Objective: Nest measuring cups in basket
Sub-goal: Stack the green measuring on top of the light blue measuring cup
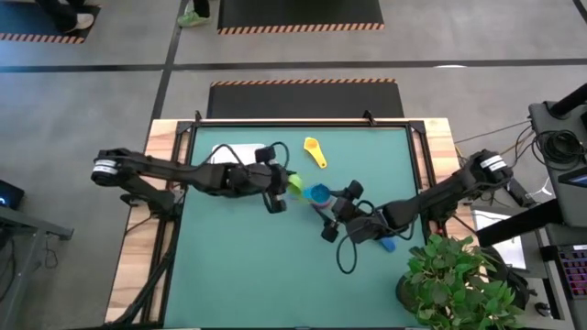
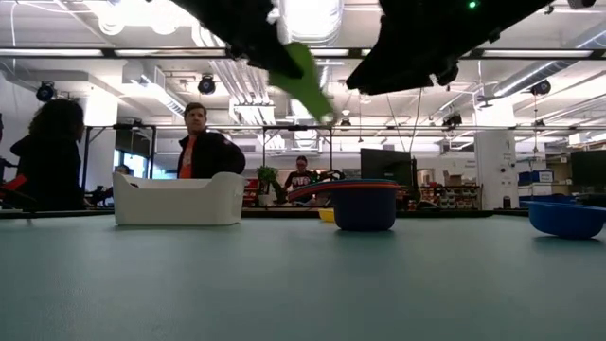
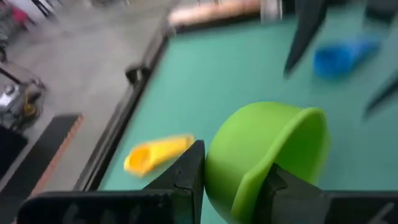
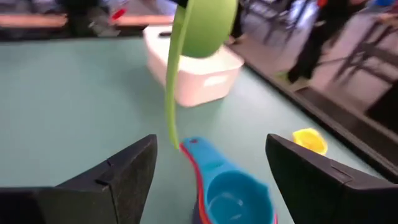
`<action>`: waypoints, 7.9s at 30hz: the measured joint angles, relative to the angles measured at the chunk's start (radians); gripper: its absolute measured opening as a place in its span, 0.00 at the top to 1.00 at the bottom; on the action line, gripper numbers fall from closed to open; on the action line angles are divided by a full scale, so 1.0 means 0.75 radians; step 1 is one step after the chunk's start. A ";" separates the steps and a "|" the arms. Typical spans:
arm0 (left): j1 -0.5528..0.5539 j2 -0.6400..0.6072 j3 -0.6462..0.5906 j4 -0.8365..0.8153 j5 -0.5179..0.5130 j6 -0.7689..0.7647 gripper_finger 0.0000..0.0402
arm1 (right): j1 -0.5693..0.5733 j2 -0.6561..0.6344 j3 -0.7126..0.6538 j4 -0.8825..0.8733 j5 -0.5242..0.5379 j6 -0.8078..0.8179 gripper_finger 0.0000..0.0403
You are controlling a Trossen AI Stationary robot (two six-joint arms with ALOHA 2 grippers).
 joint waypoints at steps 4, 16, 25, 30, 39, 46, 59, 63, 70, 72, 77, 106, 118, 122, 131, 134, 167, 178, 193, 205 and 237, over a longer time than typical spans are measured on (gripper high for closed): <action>0.000 0.014 0.106 -0.338 0.007 -0.008 0.86 | 0.000 -0.075 -0.001 -0.098 -0.120 0.031 0.31; 0.000 0.170 0.336 -0.475 0.141 -0.054 0.85 | -0.102 -0.225 0.000 -0.041 -0.436 0.164 0.34; 0.000 0.303 0.440 -0.467 0.140 -0.063 0.85 | -0.141 -0.236 0.000 0.030 -0.501 0.126 0.30; 0.000 0.343 0.479 -0.428 0.139 -0.064 0.85 | -0.150 -0.235 0.000 0.044 -0.474 0.058 0.30; -0.001 0.346 0.504 -0.370 0.129 -0.085 0.85 | -0.153 -0.222 0.000 0.045 -0.370 -0.009 0.31; -0.009 0.345 0.503 -0.358 0.129 -0.050 0.85 | -0.162 -0.180 0.000 0.046 -0.345 -0.011 0.33; -0.033 0.344 0.502 -0.338 0.132 -0.003 0.85 | -0.169 -0.179 0.000 0.059 -0.375 -0.034 0.49; -0.032 0.344 0.501 -0.329 0.129 -0.003 0.85 | -0.169 -0.179 0.000 0.059 -0.373 -0.019 0.58; -0.032 0.344 0.501 -0.328 0.108 -0.003 0.83 | -0.170 -0.179 0.000 0.053 -0.352 -0.001 0.65; -0.033 0.344 0.501 -0.328 0.130 0.004 0.80 | -0.170 -0.179 0.000 0.045 -0.360 -0.001 0.64; -0.036 0.336 0.501 -0.319 0.150 0.053 0.70 | -0.170 -0.179 -0.001 0.051 -0.371 0.034 0.66; -0.079 0.072 0.431 -0.470 0.069 0.027 0.61 | -0.161 -0.180 0.000 -0.052 -0.334 0.143 0.98; -0.219 0.094 0.028 -0.251 0.310 -0.254 0.66 | -0.152 -0.180 0.000 -0.279 -0.335 0.198 0.98; -0.236 0.136 -0.061 -0.103 0.311 -0.340 0.72 | -0.152 -0.180 0.000 -0.266 -0.335 0.153 0.98; -0.251 0.235 -0.119 -0.188 0.270 -0.315 0.99 | -0.151 -0.181 0.000 -0.258 -0.348 0.139 0.98; -0.250 0.228 -0.101 -0.273 0.278 -0.221 0.96 | -0.148 -0.181 0.000 -0.256 -0.370 0.139 0.98; 0.048 0.352 -0.084 -0.217 0.644 0.594 0.34 | -0.143 -0.207 0.000 -0.307 -0.441 0.139 0.98; 0.074 0.458 -0.084 -0.197 0.674 0.614 0.38 | -0.143 -0.207 -0.001 -0.307 -0.441 0.139 0.98; 0.073 0.449 -0.084 -0.199 0.657 0.555 0.64 | -0.143 -0.207 0.000 -0.307 -0.440 0.139 0.98; 0.033 0.343 -0.084 -0.200 0.649 0.444 0.63 | -0.143 -0.207 0.000 -0.375 -0.440 0.139 0.98; 0.113 0.549 0.317 -0.294 0.333 0.114 0.63 | -0.143 -0.390 -0.001 -0.422 -0.428 0.058 0.98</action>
